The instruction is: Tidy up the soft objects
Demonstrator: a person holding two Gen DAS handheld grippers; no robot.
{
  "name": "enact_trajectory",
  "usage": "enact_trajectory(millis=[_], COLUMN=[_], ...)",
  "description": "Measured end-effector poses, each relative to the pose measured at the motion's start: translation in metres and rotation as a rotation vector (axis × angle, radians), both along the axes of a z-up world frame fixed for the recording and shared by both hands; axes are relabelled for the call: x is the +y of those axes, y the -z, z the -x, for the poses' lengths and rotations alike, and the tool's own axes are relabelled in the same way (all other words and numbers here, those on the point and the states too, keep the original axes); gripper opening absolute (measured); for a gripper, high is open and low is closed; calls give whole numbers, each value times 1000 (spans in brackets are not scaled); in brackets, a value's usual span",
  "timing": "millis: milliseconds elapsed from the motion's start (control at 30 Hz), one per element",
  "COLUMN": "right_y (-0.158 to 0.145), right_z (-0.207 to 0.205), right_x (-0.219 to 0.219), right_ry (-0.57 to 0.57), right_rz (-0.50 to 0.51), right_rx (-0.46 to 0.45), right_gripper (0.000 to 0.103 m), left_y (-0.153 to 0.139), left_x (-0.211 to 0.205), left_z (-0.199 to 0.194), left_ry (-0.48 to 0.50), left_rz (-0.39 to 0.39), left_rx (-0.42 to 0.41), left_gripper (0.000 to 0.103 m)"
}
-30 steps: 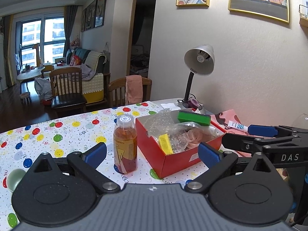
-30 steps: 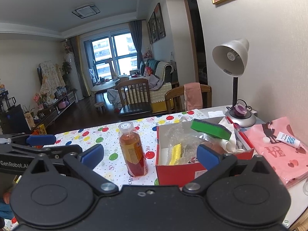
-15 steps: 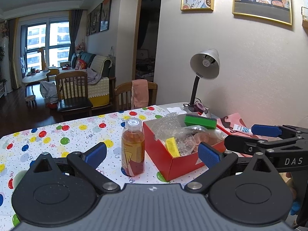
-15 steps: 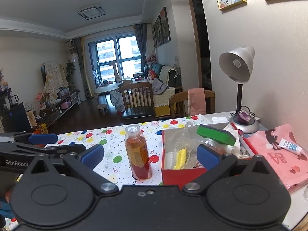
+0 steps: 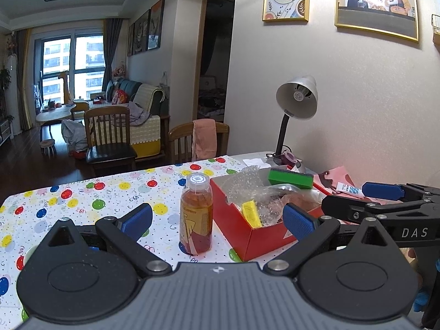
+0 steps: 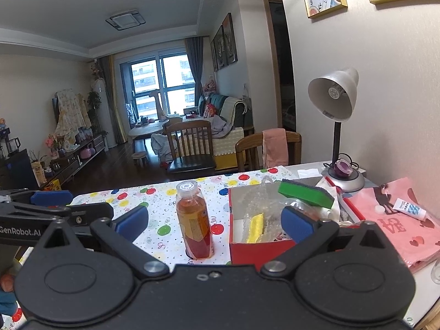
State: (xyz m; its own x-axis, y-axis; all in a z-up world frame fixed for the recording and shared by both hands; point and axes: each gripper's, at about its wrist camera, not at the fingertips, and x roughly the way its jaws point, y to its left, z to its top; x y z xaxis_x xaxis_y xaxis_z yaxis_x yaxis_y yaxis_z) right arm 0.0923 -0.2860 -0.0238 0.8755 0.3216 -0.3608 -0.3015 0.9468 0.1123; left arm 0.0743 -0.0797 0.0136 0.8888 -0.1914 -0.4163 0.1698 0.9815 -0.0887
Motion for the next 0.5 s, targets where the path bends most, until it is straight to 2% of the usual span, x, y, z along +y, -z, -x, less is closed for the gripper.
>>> enact_trajectory(millis=[500], right_y=[-2], right_z=[0], right_x=[0], right_ry=[0], right_rz=[-2], right_rx=[0], right_gripper=[103], left_y=[1], left_x=[0], left_z=[3], left_ry=[1], left_rz=[7], left_rx=[2], left_gripper=[102])
